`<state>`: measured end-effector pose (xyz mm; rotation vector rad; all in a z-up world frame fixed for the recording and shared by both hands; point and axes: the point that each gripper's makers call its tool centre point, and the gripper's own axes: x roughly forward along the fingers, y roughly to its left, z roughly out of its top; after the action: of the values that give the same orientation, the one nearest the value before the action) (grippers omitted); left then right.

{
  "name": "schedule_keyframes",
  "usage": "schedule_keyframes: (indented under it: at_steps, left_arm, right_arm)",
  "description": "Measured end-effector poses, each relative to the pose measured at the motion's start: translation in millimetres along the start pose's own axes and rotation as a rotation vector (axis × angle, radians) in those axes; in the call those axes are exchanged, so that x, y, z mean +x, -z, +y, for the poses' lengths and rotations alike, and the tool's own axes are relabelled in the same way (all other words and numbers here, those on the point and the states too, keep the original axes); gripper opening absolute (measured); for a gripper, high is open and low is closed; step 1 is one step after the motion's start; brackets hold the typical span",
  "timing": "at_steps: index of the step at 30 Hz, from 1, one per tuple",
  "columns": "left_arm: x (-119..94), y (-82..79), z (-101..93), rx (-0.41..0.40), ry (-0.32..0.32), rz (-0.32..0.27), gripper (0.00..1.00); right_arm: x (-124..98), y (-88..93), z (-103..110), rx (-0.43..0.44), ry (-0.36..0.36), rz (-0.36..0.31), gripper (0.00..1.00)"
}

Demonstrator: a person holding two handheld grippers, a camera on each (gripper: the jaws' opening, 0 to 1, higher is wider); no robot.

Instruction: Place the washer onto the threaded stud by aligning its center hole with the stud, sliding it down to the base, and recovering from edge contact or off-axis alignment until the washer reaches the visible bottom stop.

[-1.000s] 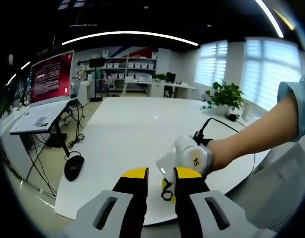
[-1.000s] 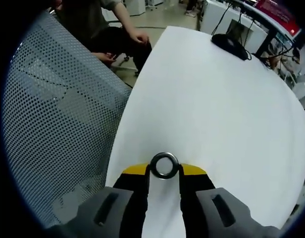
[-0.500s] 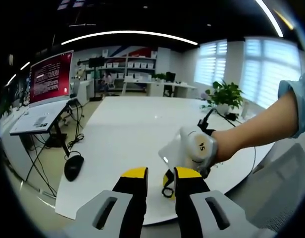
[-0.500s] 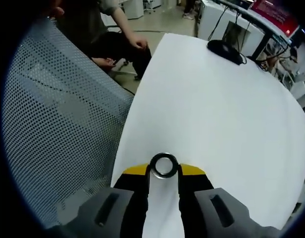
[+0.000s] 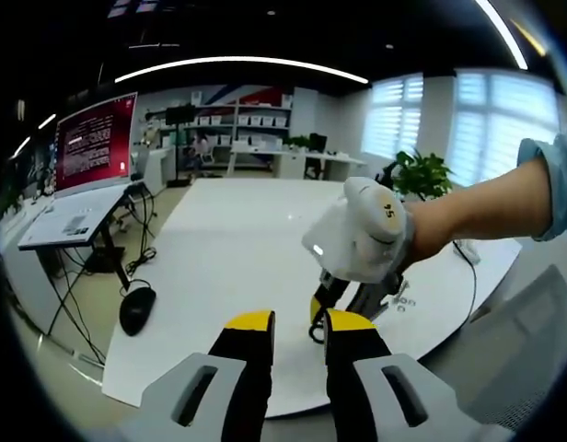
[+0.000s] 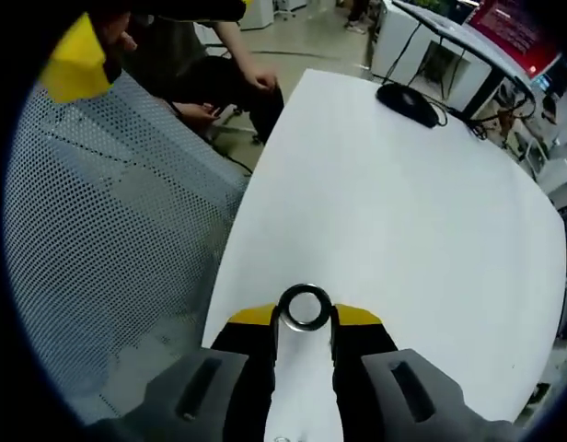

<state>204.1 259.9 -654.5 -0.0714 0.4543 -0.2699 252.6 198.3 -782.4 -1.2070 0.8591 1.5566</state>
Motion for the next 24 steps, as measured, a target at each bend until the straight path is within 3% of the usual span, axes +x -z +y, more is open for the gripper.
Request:
schedule_keyframes:
  at_steps: [10,24]
  left_arm:
    - [0,-0.2,0.2,-0.003,-0.001,-0.002,0.19]
    - [0,-0.4,0.0,-0.005,0.0,-0.003,0.19]
  right_arm:
    - [-16,10.9,-12,-0.032,0.035,0.048,0.23]
    - [-18,33.1,-24,-0.038,0.084,0.105,0.23]
